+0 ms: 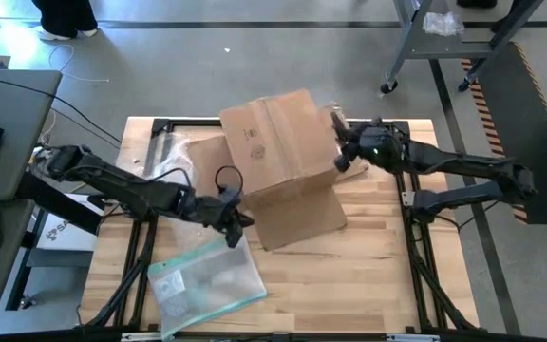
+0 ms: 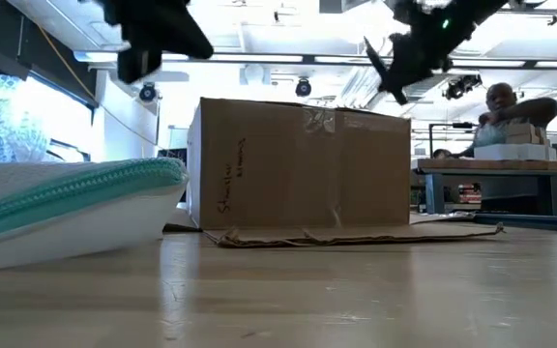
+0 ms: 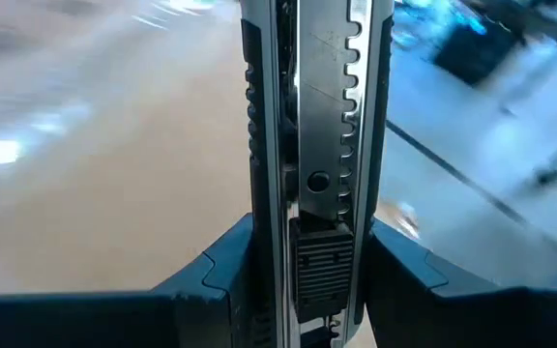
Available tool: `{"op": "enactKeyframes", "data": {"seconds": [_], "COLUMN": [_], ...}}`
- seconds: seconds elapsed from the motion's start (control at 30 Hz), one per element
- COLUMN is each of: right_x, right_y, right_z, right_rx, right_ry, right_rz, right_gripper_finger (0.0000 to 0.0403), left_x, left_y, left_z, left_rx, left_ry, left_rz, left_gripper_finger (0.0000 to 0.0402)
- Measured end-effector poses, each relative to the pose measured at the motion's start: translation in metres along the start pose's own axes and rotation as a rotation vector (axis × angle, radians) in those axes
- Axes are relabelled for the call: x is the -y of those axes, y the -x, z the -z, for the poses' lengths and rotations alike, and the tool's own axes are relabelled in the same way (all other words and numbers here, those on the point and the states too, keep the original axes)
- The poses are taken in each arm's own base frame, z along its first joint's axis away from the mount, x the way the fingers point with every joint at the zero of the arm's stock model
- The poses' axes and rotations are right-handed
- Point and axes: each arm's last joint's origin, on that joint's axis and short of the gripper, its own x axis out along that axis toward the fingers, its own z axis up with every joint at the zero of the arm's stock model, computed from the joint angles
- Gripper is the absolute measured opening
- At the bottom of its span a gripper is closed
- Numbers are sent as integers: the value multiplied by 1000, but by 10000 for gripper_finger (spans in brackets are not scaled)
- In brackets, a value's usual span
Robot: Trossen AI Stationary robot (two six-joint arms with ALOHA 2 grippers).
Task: Unpack boxes
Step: Break down cardboard box until it is fully flat
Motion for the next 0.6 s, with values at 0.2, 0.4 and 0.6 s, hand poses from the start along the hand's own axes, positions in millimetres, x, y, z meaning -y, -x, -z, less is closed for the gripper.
{"op": "enactKeyframes", "data": {"seconds": [0.2,0.4,0.6], "right_x": [-58,-128,-174], "right_y": [36,72,87], "right_z": [7,12,26], "right_rx": [99,264,330], "right_ry": [25,34,28], "right_rz": [-330,-579,-698], "right_gripper_finger": [123,123,123], "left_x": [21,40,48], "left_y": [10,-6,-36], "left_z": [-8,-22,-26], "left_rx": [206,389,514], "left_ry": [-268,-611,-687], "left_rz": [-66,52,180], "left_gripper_finger": [0,41,142]}}
